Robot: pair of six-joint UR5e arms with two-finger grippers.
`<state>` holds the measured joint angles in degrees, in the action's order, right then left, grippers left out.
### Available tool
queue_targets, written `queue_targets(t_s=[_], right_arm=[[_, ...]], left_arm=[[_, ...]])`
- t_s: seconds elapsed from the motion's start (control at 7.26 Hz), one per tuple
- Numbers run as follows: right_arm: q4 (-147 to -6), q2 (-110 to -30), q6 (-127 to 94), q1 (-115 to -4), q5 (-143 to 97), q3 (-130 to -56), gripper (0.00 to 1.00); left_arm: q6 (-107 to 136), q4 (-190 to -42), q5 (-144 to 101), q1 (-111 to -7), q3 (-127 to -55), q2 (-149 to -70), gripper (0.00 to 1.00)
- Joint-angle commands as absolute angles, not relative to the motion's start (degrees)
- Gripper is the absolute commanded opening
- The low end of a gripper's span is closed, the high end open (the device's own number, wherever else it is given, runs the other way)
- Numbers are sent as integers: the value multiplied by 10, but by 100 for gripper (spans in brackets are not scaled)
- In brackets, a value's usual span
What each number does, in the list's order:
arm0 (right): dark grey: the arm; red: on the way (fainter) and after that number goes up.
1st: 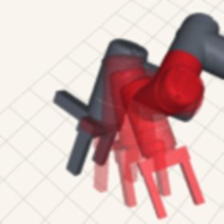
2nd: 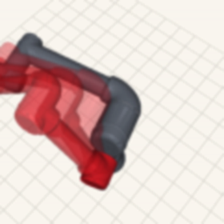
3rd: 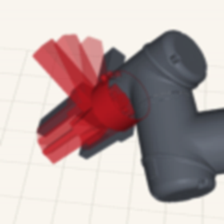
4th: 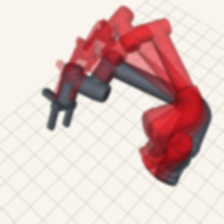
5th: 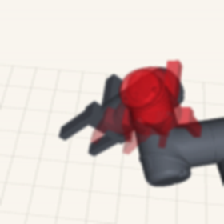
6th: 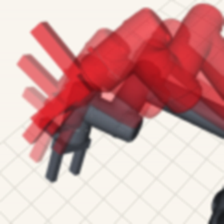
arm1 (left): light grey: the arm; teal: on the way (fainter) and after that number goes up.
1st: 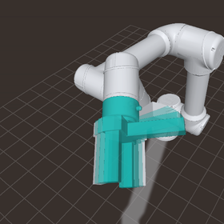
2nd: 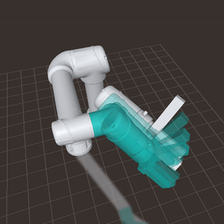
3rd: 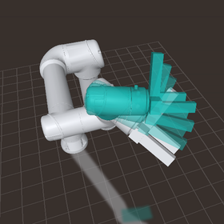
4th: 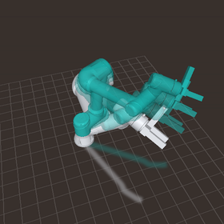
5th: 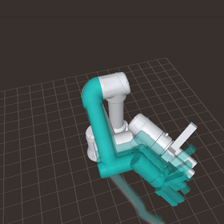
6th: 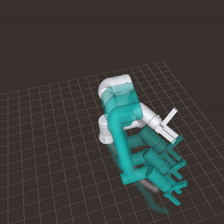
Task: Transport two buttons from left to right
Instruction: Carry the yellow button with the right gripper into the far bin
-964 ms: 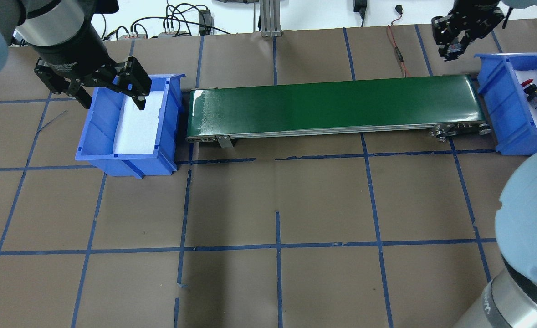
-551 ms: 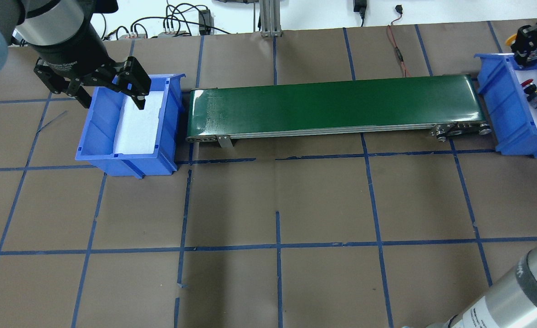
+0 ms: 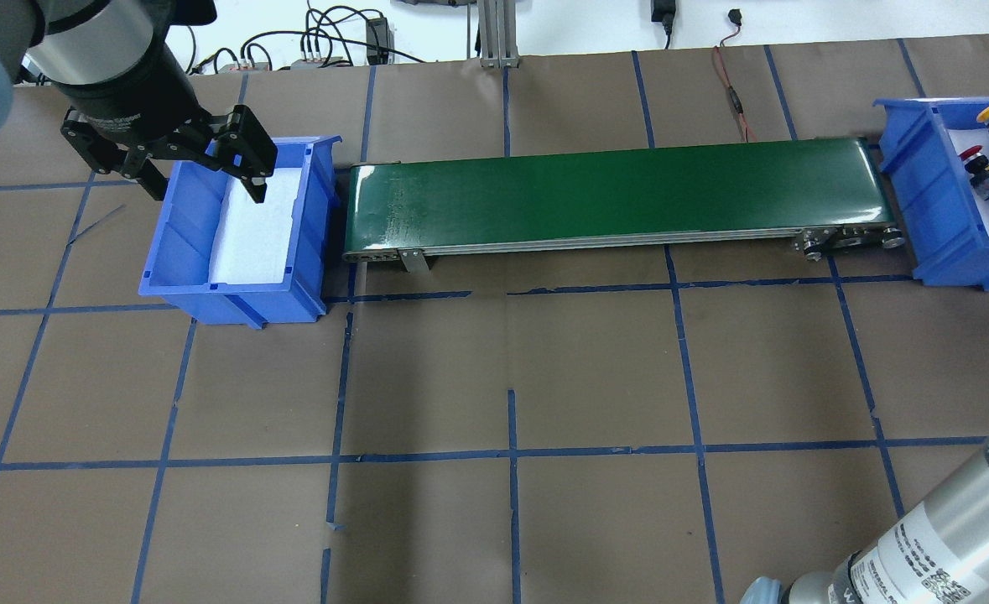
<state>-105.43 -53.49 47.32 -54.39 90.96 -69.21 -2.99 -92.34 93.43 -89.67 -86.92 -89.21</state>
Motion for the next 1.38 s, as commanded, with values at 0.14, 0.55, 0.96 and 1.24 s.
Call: queue_targets(t_s=[0.14, 0.55, 0.96, 1.24], right_arm=[[-1056, -510, 475, -541, 911, -692, 35], [-1049, -499, 475, -542, 913, -693, 48], [-1047, -496, 474, -542, 914, -693, 64], [-1039, -514, 472, -546, 915, -678, 67]], left_arm=[[-30, -924, 934, -896, -869, -892, 100], [-30, -924, 934, -897, -869, -892, 100], [-30, -923, 934, -897, -869, -892, 100], [-30, -922, 934, -898, -868, -892, 100]])
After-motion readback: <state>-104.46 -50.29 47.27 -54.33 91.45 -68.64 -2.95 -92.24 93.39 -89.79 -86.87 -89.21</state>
